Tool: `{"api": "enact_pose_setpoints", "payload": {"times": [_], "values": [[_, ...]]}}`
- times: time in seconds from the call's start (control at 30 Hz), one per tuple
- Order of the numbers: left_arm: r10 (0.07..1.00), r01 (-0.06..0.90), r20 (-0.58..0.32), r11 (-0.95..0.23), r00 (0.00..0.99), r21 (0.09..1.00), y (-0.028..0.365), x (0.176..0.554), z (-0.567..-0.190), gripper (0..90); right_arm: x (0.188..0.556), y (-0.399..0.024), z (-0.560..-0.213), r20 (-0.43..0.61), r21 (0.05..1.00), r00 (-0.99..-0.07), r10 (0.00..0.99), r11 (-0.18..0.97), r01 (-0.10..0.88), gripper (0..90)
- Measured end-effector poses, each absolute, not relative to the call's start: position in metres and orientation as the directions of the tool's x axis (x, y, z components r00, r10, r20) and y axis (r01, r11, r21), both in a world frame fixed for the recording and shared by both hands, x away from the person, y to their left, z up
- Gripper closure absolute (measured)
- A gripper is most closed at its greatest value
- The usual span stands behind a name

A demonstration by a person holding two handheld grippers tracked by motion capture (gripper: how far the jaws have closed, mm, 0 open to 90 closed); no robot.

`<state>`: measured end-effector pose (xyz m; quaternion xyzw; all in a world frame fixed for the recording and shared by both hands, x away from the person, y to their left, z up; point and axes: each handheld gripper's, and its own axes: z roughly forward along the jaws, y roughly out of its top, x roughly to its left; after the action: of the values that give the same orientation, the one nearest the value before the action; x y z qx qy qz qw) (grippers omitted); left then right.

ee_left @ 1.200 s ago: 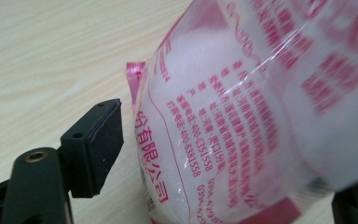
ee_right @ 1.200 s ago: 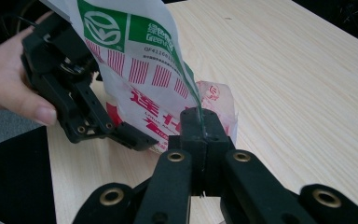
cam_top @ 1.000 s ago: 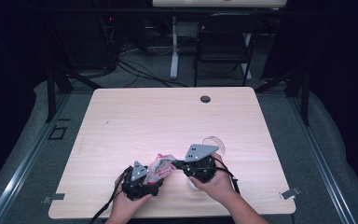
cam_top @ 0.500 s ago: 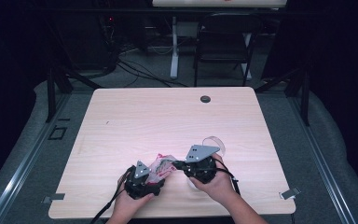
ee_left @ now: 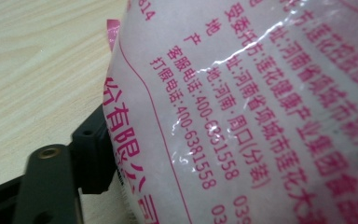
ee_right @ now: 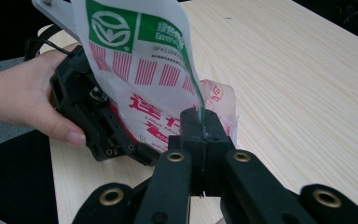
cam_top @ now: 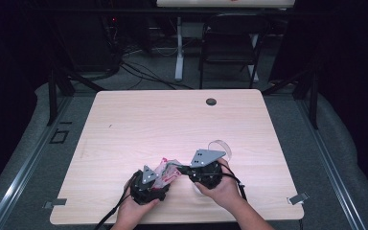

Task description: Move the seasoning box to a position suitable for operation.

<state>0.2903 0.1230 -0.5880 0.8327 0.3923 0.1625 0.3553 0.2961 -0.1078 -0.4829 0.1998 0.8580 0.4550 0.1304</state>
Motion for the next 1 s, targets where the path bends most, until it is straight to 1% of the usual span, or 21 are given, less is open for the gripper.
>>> {"api": "enact_pose_setpoints", "payload": {"times": [0.2,0.43,1.0], "values": [[0.778,0.539,-0.005,-0.43,0.628,0.724,0.1249,0.2891,-0.5876,35.5,0.296,-0.1085,-0.4827,-0.046,0.833,-0.887,0.46,0.508,0.22,90.0],[0.784,0.529,0.009,-0.428,0.621,0.733,0.1243,0.2871,-0.5873,42.4,0.2965,-0.1088,-0.4831,-0.041,0.835,-0.888,0.458,0.504,0.221,90.0],[0.779,0.497,0.035,-0.434,0.626,0.751,0.125,0.2856,-0.5861,51.9,0.2961,-0.1103,-0.4835,-0.041,0.839,-0.889,0.455,0.499,0.216,90.0]]}}
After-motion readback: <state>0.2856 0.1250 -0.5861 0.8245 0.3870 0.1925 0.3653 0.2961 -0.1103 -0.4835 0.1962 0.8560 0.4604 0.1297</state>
